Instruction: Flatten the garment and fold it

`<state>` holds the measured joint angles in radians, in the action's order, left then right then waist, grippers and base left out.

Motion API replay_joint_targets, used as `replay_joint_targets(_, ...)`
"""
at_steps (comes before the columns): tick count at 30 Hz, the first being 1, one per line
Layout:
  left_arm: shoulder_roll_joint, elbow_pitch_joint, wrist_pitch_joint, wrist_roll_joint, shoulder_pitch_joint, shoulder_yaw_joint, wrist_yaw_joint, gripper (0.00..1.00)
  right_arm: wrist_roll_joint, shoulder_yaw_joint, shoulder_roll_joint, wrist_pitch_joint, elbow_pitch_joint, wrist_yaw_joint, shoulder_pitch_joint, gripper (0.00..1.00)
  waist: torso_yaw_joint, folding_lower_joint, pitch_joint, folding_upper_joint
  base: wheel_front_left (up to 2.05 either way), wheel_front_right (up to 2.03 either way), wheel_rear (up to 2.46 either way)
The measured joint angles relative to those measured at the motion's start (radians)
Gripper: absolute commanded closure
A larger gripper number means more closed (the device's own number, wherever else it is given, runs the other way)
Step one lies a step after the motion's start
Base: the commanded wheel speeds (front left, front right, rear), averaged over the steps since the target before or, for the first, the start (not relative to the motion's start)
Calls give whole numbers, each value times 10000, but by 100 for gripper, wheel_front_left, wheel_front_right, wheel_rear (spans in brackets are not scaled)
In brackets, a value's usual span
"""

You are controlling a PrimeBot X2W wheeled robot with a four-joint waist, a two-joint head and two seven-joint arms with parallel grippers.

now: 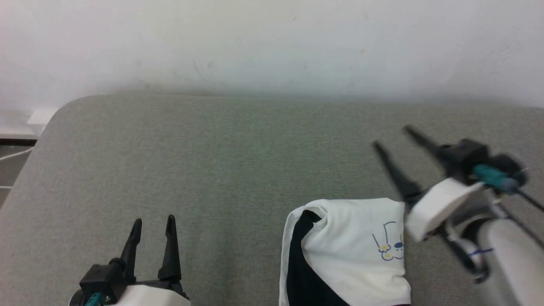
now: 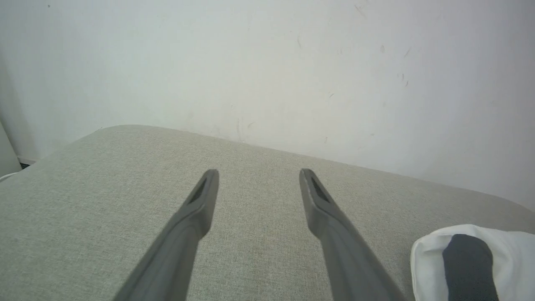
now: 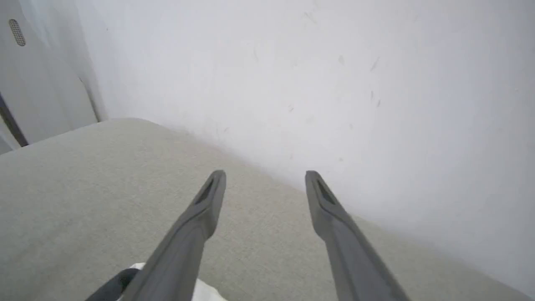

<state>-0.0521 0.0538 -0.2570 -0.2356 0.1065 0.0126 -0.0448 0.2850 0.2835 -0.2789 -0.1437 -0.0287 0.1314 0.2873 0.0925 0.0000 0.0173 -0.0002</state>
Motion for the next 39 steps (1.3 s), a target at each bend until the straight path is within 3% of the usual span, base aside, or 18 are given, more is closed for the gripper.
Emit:
replay_joint_targets(3,2,-234,0,48,-102,-67,2,0,-719,-723,-594,901,36,0,59,0,-193,0,13,0,0,0,0)
replay_joint_targets(7,2,-460,0,73,-151,-157,8,0,-1103,-1975,-709,1933,249,0,-456,0,-396,0,107,0,0,0,0)
replay_joint_targets(9,2,-495,0,102,-153,-196,8,0,-1187,-2663,-472,2368,435,0,-1060,0,-472,0,157,0,0,0,0)
replay_joint_targets(13,2,-589,-2,102,-150,-205,21,0,-1252,-3680,625,3172,1007,0,-2458,0,-614,0,230,0,0,0,0)
replay_joint_targets(17,4,-711,0,144,-144,-284,29,0,-1137,-3804,1557,3503,1453,0,-3383,0,-725,0,329,0,0,0,0)
replay_joint_targets(24,4,-869,0,453,-142,-405,29,0,-1277,-3277,1687,3728,1482,0,-3860,0,-698,0,447,0,0,0,0)
replay_joint_targets(32,4,-861,0,616,-141,-449,29,0,-1051,-3116,1741,3657,1147,0,-3918,0,-564,0,447,1,0,0,0)
replay_joint_targets(39,4,-719,0,616,-146,-497,0,0,1181,-2219,1068,541,579,0,-3947,0,-417,0,622,1,0,0,0)
